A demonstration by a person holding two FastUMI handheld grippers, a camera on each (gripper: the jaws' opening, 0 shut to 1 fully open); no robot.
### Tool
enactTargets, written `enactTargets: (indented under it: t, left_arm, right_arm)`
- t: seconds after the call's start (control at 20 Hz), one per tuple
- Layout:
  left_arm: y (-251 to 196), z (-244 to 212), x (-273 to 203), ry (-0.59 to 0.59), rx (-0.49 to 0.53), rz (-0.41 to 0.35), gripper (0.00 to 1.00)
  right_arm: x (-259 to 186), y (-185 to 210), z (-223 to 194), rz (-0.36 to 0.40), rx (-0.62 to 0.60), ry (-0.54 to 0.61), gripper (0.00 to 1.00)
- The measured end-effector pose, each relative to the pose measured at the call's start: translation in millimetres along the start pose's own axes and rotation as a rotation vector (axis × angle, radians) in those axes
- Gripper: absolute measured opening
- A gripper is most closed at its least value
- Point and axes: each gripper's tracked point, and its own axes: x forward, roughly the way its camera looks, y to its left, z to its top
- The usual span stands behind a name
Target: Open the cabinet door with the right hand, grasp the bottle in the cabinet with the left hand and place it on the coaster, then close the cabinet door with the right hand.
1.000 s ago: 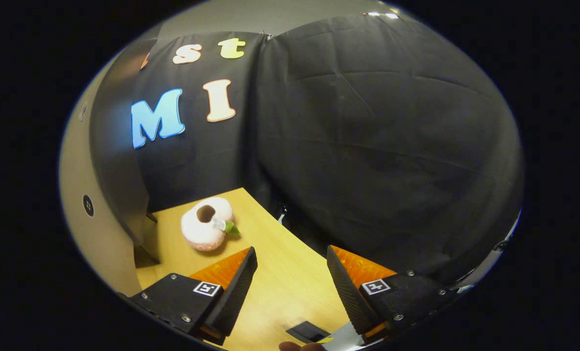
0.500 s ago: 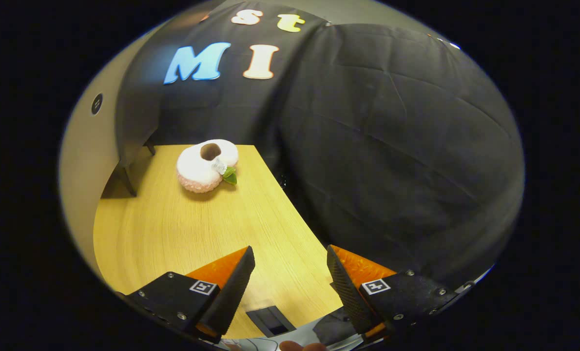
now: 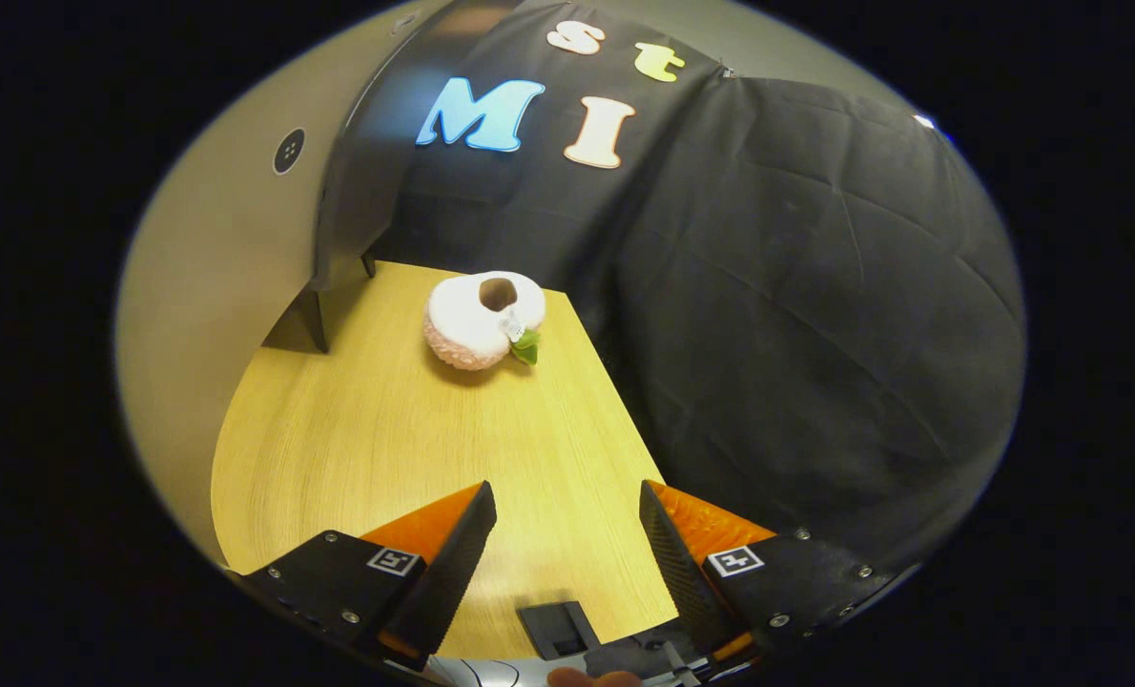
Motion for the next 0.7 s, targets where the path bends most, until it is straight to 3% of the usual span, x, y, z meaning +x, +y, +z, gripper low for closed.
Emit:
enactTargets:
  t: [0.05,0.2,0.25,0.7]
  left_arm:
    - [0.1,1.2,0.4,0.0,-0.005,-0.008,0.74]
    - [0.1,6.9,-0.6,-0.014,-0.019,-0.023,0.77]
    - [2.2,9.5,-1.2,-0.021,-0.019,-0.017,0.71]
    - [-0.6,15.3,0.4,-0.009,-0.002,-0.036,0.71]
  right_arm:
    - [0.0,2.0,0.1,0.005,-0.002,0.002,0.94]
    - [1.9,7.8,-7.2,0.021,-0.004,0.019,0.94]
    - [3.7,8.8,-8.1,0.023,-0.003,0.024,0.94]
    - [9.8,29.0,-8.8,0.065,-0.083,0.032,0.94]
